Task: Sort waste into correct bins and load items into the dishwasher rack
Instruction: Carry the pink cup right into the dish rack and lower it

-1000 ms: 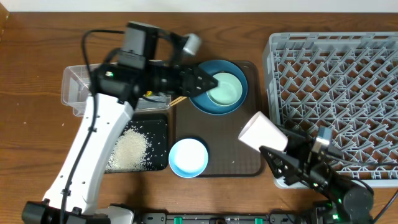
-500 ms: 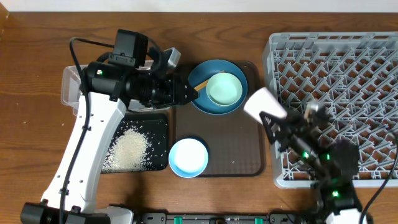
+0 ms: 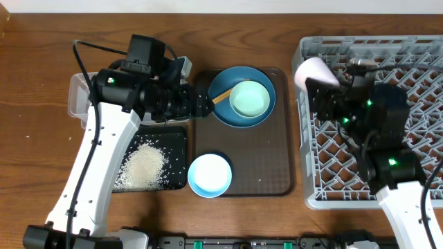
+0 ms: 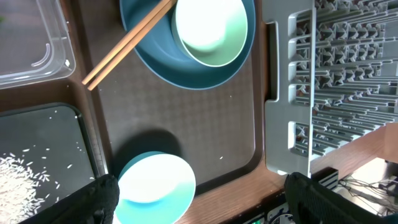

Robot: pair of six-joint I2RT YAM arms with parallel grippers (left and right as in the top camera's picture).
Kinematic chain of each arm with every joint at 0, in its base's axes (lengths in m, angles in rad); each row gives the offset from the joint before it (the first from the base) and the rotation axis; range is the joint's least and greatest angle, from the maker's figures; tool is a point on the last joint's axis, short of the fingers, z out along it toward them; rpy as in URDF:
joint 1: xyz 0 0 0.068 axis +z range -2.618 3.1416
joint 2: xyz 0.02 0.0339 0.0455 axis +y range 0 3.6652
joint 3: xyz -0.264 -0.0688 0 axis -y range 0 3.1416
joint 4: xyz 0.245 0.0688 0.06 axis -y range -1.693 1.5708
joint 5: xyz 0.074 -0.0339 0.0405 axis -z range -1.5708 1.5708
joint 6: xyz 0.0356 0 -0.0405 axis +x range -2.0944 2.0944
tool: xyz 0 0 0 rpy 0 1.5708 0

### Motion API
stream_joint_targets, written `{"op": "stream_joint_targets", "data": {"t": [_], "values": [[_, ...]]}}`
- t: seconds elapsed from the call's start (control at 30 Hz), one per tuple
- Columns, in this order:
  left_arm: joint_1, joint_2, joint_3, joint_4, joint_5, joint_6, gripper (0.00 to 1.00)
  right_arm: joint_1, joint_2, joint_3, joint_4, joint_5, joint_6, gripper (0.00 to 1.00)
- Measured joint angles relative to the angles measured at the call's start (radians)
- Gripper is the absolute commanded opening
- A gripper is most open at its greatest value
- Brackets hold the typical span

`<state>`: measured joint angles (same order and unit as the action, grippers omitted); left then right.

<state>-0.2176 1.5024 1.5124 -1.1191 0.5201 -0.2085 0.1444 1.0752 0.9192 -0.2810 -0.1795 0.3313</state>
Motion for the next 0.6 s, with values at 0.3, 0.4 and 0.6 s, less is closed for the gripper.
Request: {"op": "stream_joint_targets", "data": {"t": [0.3,0.4,0.6], "values": [[0.0,0.0,0.0,0.0,-0.004,0.0,0.9,-0.003,0.121,0.011,-0.077,0.213,-0.056,0.41],[0.0,0.0,0.0,0.0,-0.004,0.0,0.9,-0.012,0.146,0.011,-0.103,0.241,-0.059,0.41],[0.0,0.0,0.0,0.0,-0.004,0.0,0.9,-0.049,0.193,0.011,-0.135,0.267,-0.063,0.43]]}}
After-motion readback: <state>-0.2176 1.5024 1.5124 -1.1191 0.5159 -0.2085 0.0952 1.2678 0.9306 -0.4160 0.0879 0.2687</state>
